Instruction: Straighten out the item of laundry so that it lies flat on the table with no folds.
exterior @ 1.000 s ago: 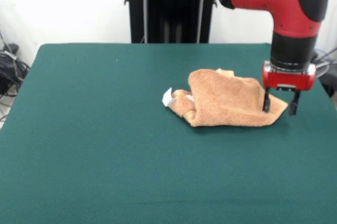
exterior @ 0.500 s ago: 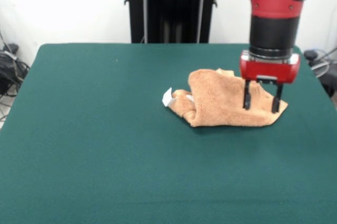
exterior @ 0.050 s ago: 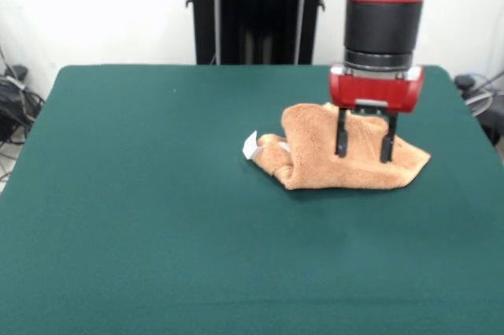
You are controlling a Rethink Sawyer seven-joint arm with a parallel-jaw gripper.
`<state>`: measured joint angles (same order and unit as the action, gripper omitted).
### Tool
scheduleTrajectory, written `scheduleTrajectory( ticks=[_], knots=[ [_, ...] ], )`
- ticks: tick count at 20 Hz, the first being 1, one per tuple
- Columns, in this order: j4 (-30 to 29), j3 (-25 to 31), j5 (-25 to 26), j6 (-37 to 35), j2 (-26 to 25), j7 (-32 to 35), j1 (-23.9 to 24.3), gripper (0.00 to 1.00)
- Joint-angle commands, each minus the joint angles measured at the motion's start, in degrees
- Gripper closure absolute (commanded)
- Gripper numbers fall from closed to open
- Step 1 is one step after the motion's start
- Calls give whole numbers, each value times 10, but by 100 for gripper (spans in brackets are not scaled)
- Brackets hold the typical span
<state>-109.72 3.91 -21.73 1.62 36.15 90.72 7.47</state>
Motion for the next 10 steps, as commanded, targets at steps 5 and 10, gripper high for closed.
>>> scheduleTrajectory(
  ticks=[5,10],
  knots=[
    [-116,13,8,-72,19,130,18,0],
    [-153,16,8,-49,20,141,30,0]
  ],
)
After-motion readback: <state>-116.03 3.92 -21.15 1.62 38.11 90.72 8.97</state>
